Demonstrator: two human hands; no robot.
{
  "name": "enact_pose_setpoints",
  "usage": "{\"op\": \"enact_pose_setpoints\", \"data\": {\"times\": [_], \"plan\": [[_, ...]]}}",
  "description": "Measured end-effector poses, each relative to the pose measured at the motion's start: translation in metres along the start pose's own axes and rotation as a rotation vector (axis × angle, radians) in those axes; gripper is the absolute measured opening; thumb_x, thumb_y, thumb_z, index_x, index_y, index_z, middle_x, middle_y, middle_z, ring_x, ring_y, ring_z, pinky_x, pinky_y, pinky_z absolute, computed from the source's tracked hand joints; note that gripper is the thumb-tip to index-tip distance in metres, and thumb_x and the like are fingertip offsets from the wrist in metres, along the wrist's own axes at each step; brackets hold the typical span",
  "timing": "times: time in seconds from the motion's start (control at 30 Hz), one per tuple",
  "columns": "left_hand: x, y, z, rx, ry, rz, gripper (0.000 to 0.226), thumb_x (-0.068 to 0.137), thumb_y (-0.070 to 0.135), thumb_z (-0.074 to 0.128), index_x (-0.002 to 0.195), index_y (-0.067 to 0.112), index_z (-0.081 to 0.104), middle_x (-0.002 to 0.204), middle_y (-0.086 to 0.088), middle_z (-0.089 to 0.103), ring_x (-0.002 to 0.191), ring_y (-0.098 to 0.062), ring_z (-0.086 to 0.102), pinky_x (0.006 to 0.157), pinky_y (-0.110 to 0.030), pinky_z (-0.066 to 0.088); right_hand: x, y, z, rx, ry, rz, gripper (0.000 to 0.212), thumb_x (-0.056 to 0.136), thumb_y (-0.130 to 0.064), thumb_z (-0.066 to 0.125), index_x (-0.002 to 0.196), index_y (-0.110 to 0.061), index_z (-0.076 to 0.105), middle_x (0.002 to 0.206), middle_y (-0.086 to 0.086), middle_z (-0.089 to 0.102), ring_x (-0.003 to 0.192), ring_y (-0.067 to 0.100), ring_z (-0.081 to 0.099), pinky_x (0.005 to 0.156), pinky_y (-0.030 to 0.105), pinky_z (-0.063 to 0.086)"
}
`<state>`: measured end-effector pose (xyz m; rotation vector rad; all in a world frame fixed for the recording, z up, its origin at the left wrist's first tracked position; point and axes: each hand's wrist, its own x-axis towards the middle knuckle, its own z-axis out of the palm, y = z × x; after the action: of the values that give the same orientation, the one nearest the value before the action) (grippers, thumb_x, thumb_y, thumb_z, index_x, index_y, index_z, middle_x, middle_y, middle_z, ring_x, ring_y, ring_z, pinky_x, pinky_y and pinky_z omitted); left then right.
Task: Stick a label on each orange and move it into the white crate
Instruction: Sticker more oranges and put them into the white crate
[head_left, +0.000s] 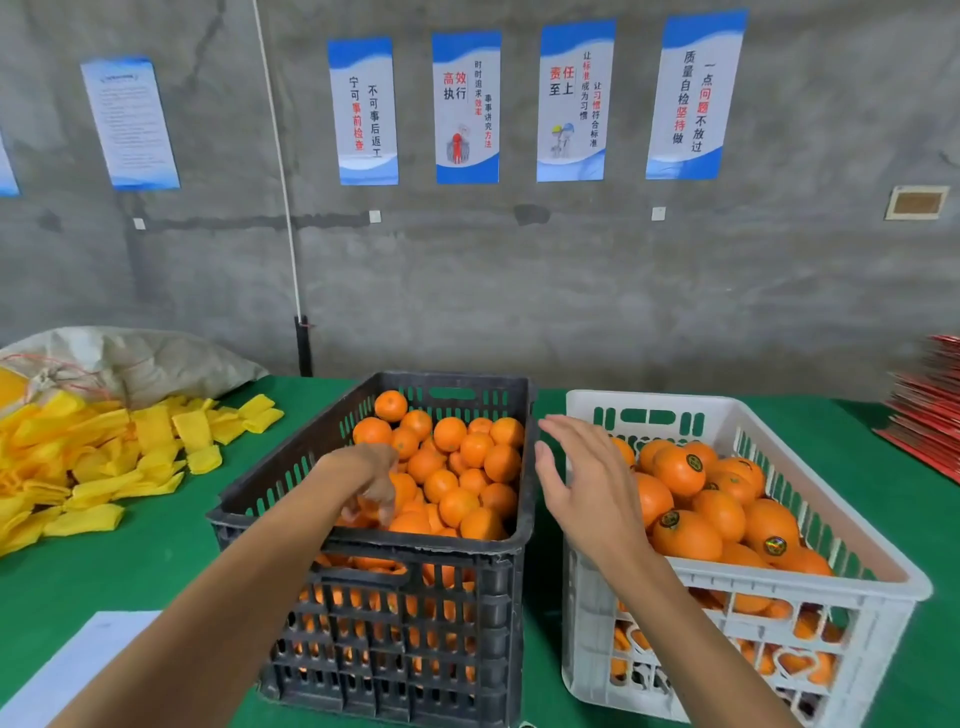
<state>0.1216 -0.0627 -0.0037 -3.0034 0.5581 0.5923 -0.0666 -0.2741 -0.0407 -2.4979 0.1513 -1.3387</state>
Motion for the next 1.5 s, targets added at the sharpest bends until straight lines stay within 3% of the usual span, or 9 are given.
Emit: {"op": "enact_pose_setpoints", "data": {"times": [0.13, 0.3, 0.53, 0.8, 0.9, 1.0, 1.1, 1.2, 1.5], "plan": [[-0.048, 0.037, 0.01, -0.384, 0.693, 0.436, 0.075, 0.071, 0.053, 0.083, 0.134, 0.04, 0.046, 0.124, -0.005, 0.053, 0.107, -0.027, 0.06, 0.088, -0.041, 0.054, 0.0, -0.021, -0.014, 0.237, -0.062, 0.047, 0.041, 0.105, -0.039, 0.056, 0.141, -0.021, 0.059, 0.139, -0.008, 0.061, 0.13, 0.006, 0.052, 0.109, 0.029, 0.046], [-0.111, 0.103, 0.076, -0.729, 0.917, 0.879, 0.071, 0.08, 0.027, 0.085, 0.139, 0.04, 0.047, 0.128, 0.009, 0.045, 0.112, 0.002, 0.049, 0.091, -0.003, 0.042, -0.038, -0.044, -0.032, 0.412, 0.038, 0.099, 0.054, 0.102, -0.056, 0.052, 0.148, -0.029, 0.047, 0.146, -0.014, 0.05, 0.135, 0.004, 0.046, 0.107, 0.017, 0.04], [-0.128, 0.116, 0.175, -0.675, 0.806, 1.087, 0.077, 0.089, 0.015, 0.08, 0.155, 0.027, 0.041, 0.156, 0.011, 0.041, 0.144, -0.007, 0.043, 0.113, -0.016, 0.039, -0.152, -0.036, -0.04, 0.263, 0.161, 0.121, 0.062, 0.103, -0.049, 0.056, 0.154, -0.016, 0.044, 0.157, -0.007, 0.044, 0.144, 0.012, 0.042, 0.116, 0.024, 0.035], [-0.124, 0.11, 0.297, -1.015, 0.311, 0.706, 0.072, 0.096, 0.033, 0.074, 0.129, 0.076, 0.027, 0.141, 0.029, 0.036, 0.122, 0.007, 0.052, 0.088, -0.012, 0.052, -0.258, 0.016, -0.05, 0.193, -0.528, 0.352, 0.054, 0.103, -0.055, 0.048, 0.151, -0.032, 0.047, 0.153, -0.023, 0.041, 0.143, -0.001, 0.036, 0.12, 0.024, 0.031], [-0.125, 0.114, 0.319, -1.106, 0.283, 0.63, 0.069, 0.092, 0.047, 0.077, 0.132, 0.075, 0.027, 0.141, 0.033, 0.035, 0.116, 0.011, 0.055, 0.088, -0.018, 0.056, -0.287, 0.033, -0.064, 0.014, -0.63, 0.336, 0.058, 0.102, -0.063, 0.043, 0.149, -0.031, 0.052, 0.151, -0.028, 0.036, 0.145, 0.003, 0.034, 0.113, 0.003, 0.012], [-0.123, 0.126, 0.327, -1.142, 0.275, 0.572, 0.07, 0.09, 0.05, 0.077, 0.136, 0.071, 0.028, 0.139, 0.033, 0.037, 0.113, -0.003, 0.063, 0.084, -0.018, 0.055, -0.299, 0.038, -0.07, -0.093, -0.706, 0.346, 0.083, 0.091, -0.081, 0.04, 0.153, -0.026, 0.046, 0.162, -0.018, 0.033, 0.149, 0.004, 0.027, 0.118, 0.012, 0.011], [-0.119, 0.134, 0.333, -1.129, 0.295, 0.572, 0.07, 0.09, 0.052, 0.076, 0.137, 0.069, 0.027, 0.137, 0.037, 0.034, 0.112, 0.005, 0.059, 0.08, -0.01, 0.052, -0.299, 0.035, -0.072, -0.226, -0.678, 0.316, 0.083, 0.086, -0.083, 0.046, 0.14, -0.022, 0.063, 0.153, -0.01, 0.05, 0.139, 0.012, 0.045, 0.117, 0.027, 0.031], [-0.117, 0.136, 0.338, -1.115, 0.332, 0.583, 0.069, 0.086, 0.062, 0.072, 0.136, 0.071, 0.025, 0.136, 0.045, 0.029, 0.113, 0.014, 0.053, 0.08, -0.007, 0.052, -0.302, 0.034, -0.074, -0.306, -0.497, 0.221, 0.059, 0.081, -0.074, 0.064, 0.106, -0.023, 0.081, 0.117, -0.009, 0.072, 0.103, 0.013, 0.067, 0.09, 0.03, 0.055], [-0.115, 0.133, 0.342, -1.115, 0.337, 0.583, 0.07, 0.085, 0.065, 0.071, 0.136, 0.072, 0.024, 0.133, 0.051, 0.026, 0.116, 0.018, 0.05, 0.081, -0.003, 0.049, -0.31, 0.04, -0.066, -0.3, -0.391, 0.162, 0.021, 0.093, -0.044, 0.071, 0.091, -0.026, 0.081, 0.076, -0.009, 0.053, 0.07, 0.014, 0.052, 0.063, 0.029, 0.047]]}}
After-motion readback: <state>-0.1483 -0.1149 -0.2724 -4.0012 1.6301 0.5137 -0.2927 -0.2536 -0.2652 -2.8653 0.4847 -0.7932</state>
